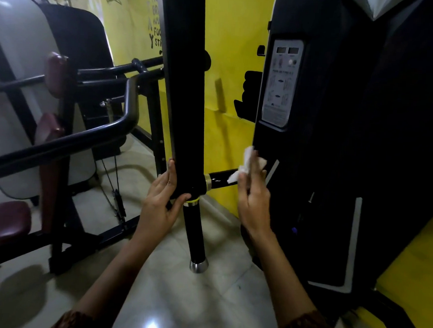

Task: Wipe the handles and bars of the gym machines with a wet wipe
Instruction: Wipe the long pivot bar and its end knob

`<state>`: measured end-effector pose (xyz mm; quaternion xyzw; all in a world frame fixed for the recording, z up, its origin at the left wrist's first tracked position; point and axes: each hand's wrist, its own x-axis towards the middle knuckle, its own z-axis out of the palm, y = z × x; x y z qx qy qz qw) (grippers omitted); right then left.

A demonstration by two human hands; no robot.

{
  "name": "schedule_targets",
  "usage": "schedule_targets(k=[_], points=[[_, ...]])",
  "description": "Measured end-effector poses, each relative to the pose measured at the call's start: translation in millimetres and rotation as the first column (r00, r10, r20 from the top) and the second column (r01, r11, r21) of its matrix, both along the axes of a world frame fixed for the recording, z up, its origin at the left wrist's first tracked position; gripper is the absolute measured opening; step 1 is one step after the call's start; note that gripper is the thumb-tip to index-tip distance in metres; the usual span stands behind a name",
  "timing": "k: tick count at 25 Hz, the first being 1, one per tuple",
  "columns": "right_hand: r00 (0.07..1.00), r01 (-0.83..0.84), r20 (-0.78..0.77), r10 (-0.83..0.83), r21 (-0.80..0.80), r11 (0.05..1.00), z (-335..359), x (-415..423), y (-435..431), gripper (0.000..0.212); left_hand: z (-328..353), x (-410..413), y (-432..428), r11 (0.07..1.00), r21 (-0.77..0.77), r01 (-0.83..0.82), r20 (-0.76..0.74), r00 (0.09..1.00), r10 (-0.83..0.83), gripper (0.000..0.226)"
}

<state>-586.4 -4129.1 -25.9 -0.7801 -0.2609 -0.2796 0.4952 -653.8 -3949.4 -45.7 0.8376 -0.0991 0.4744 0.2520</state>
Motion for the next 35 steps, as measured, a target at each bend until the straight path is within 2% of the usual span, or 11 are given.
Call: schedule_targets(k=[2, 7, 10, 13, 18, 24, 26, 29, 31, 33, 35], points=[[1.0, 0.001, 0.017, 0.002, -0.174, 0.985, 1, 16, 13, 0.053, 1, -1, 0, 1.0, 0.009, -0.008, -0.001, 1.0, 0.008, 0.08], [0.997, 0.065, 0.054, -0.057, -0.141, 0.988, 7, 13, 32, 0.039, 1, 0, 0, 0.999, 0.018, -0.026, 0.009, 1.0, 0.026, 0.08], [0.987, -0.02, 0.154, 0.05, -0.19, 0.982, -2, 10, 32, 0.037, 0, 0, 0, 1.0, 0.002, -0.021, -0.001, 1.0, 0.021, 0.079], [0.972, -0.15, 0.15, 0.181, -0.2, 0.968, -13, 6, 28, 0.041, -1, 2, 1, 1.0, -0.01, -0.012, -0.005, 1.0, 0.012, 0.079], [0.923, -0.322, 0.118, 0.366, -0.284, 0.903, -22, 4, 12, 0.063, -2, 2, 2, 1.0, 0.003, -0.009, -0.003, 1.0, 0.009, 0.08], [0.885, -0.017, 0.408, 0.222, -0.449, 0.893, -24, 21, -17, 0.038, -1, 1, 4, 0.999, -0.019, 0.03, -0.012, 0.999, -0.031, 0.079], [0.908, 0.095, 0.415, 0.057, -0.336, 0.937, -23, 23, -25, 0.042, -1, 1, 3, 0.999, -0.027, 0.033, -0.014, 0.999, -0.033, 0.079], [0.957, 0.153, 0.249, -0.146, -0.009, 0.988, -4, 11, -28, 0.034, -1, 1, 3, 0.999, -0.028, 0.032, -0.004, 0.999, -0.032, 0.078], [0.993, 0.015, 0.116, -0.03, 0.125, 0.992, 13, 2, -19, 0.025, -2, 1, 3, 0.999, -0.03, 0.033, -0.001, 0.999, -0.033, 0.078], [0.987, -0.161, 0.016, 0.16, 0.132, 0.978, 24, -2, -4, 0.023, -2, 1, 4, 0.999, -0.033, 0.035, 0.001, 0.999, -0.035, 0.078], [0.987, -0.161, 0.005, 0.161, 0.102, 0.982, 29, -2, 10, 0.019, -1, 1, 4, 0.999, -0.031, 0.039, 0.003, 0.999, -0.039, 0.077]])
